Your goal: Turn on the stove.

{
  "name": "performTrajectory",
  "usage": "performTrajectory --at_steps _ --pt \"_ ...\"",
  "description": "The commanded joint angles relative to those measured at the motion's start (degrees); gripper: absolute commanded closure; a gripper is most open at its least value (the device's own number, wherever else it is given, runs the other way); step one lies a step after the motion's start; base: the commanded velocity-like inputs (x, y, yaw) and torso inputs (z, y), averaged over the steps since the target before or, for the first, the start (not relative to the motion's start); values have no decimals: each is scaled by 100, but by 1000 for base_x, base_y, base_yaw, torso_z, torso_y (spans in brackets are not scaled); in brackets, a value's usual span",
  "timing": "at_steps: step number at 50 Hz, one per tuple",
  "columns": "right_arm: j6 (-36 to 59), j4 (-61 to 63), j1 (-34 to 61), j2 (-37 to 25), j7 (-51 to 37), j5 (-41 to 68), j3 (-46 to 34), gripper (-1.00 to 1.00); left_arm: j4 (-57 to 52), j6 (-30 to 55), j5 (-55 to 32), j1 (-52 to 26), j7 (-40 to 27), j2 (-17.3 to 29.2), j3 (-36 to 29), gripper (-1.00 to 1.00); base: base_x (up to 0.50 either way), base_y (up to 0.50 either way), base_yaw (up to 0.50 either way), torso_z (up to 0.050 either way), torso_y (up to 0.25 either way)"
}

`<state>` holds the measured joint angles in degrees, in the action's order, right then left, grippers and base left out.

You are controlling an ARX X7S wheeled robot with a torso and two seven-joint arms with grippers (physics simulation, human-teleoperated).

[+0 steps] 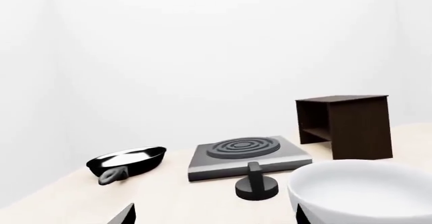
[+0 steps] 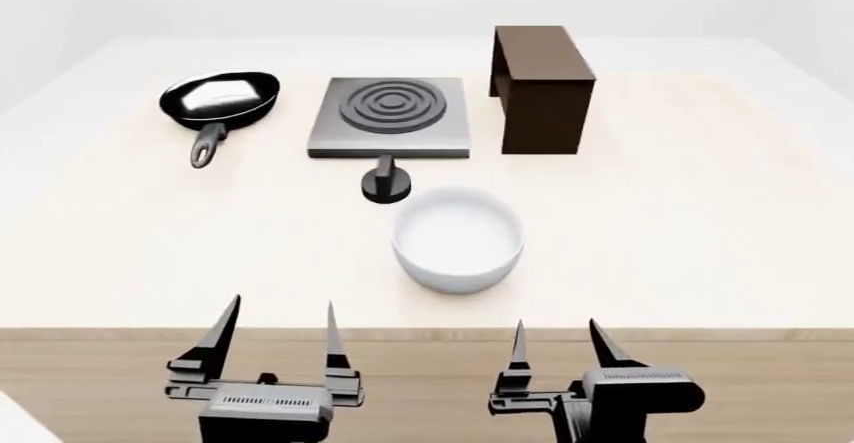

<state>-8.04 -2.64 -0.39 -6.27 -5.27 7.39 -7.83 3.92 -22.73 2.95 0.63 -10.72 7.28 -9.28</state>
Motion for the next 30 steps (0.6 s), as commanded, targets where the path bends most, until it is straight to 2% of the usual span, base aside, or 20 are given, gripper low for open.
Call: performTrajectory --at_steps 1,30 --pt "-16 6 23 -43 -75 80 -62 -100 85 -12 6 -52 -69 59 -70 -100 0 172 0 0 0" --pt "50 370 -96 -200 -212 147 -273 -100 80 -198 -228 -14 -199 175 -136 -100 16 175 0 0 0"
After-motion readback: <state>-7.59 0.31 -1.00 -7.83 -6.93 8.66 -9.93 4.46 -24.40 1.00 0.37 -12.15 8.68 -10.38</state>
